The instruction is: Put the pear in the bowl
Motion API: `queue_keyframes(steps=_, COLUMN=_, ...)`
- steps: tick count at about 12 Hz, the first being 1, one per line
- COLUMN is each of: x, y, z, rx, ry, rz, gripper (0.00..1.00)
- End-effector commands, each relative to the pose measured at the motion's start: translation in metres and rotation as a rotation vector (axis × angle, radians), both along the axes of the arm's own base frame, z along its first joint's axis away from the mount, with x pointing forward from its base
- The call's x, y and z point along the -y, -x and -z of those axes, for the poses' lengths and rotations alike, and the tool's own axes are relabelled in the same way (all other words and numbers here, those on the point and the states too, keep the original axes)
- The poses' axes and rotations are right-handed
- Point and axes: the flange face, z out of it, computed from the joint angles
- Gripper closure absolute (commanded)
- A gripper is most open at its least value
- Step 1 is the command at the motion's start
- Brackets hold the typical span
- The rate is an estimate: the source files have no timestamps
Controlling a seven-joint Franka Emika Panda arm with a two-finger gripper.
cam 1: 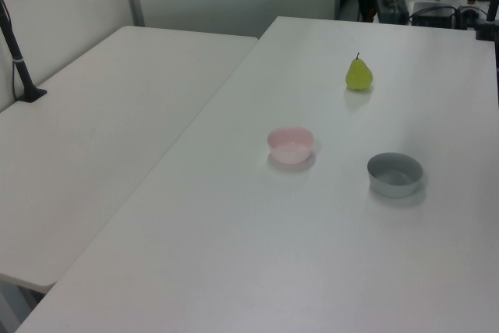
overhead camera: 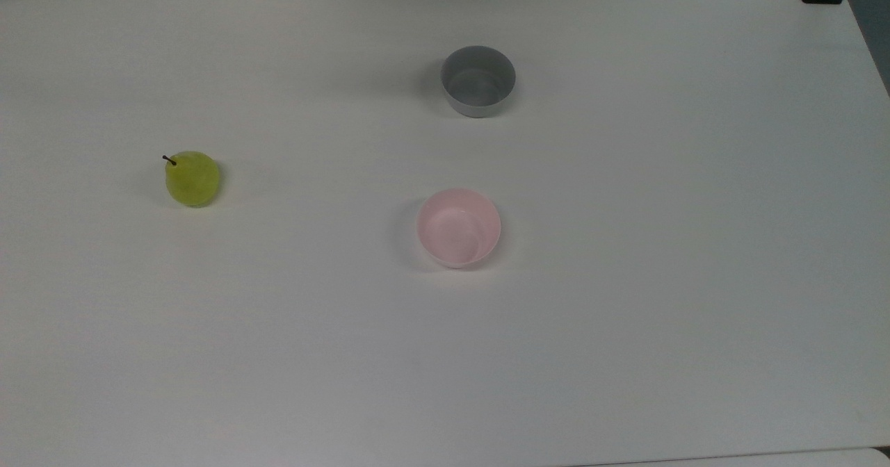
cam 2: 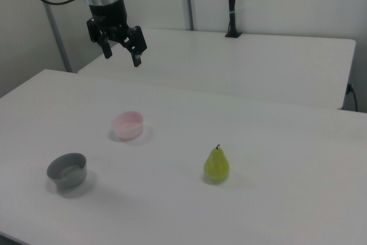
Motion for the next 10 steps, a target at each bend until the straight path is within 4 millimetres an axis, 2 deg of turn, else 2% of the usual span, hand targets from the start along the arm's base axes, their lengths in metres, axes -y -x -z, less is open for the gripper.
queue_keyframes(steps=1, x=-0.0024, y=0.0073, z=0.0013, rx=-0.017, ry=0.008, rz=0.007, gripper=0.00)
queue_keyframes(steps=7, x=-0.0060, y=0.0071, z=0.0022, rx=-0.020, ry=0.008, rz=-0.001, gripper=0.00)
queue_keyframes(steps=10, x=0.0005, y=0.0071, z=0.0014, rx=-0.016, ry=0.009, rz=-0.005, gripper=0.00)
